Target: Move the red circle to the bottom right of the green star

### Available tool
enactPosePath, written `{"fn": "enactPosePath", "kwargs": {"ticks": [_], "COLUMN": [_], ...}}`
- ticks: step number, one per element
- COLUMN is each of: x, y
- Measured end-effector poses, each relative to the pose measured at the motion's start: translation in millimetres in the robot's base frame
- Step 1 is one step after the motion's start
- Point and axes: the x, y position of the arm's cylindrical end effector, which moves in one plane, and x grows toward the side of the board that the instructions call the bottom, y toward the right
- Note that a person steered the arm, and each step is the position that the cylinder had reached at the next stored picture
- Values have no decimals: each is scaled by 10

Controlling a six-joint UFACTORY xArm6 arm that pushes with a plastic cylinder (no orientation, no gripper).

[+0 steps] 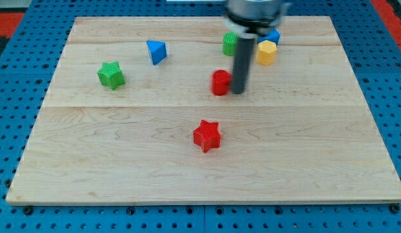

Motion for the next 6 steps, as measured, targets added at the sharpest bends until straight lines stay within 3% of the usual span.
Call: {"fn": "enactPosePath", "kwargs": {"ticks": [1, 2, 3, 4, 5, 6], "x": [-73, -491, -294, 48, 27, -300], "y": [-63, 103, -523, -674, -719, -890]}}
